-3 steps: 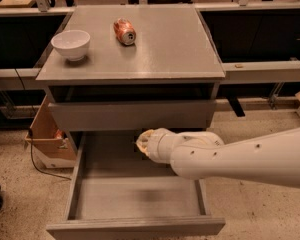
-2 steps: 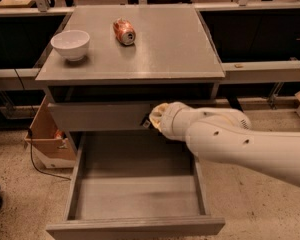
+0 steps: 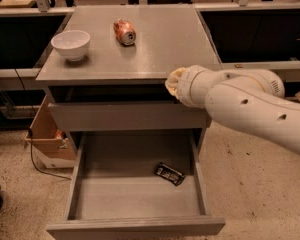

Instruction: Pick rxbar chocolate from middle drawer and place on counter

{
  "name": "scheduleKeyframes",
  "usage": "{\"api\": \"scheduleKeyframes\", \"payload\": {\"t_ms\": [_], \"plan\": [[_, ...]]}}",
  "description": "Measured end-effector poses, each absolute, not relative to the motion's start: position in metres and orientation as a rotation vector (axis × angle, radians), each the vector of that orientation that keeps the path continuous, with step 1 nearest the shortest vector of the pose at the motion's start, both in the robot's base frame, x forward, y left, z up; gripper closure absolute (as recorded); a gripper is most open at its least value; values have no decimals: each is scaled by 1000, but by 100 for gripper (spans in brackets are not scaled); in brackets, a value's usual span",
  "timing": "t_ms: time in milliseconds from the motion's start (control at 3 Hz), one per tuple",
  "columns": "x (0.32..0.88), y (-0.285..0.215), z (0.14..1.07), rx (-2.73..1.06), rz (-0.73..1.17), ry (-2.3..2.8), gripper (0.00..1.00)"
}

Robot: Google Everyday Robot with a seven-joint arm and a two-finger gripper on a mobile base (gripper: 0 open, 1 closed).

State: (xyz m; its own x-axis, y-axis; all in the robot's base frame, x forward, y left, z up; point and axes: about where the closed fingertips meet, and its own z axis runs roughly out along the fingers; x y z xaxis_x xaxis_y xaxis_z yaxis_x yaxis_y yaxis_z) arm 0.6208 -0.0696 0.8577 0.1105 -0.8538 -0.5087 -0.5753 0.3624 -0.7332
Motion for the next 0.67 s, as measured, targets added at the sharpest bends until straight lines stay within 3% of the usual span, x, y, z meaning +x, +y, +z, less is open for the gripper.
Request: {"api": "scheduleKeyframes", "payload": {"t_ms": [333, 667], "plan": [[630, -53, 859, -1361, -339, 1548, 100], [620, -28, 775, -1350, -193, 1641, 100]]}}
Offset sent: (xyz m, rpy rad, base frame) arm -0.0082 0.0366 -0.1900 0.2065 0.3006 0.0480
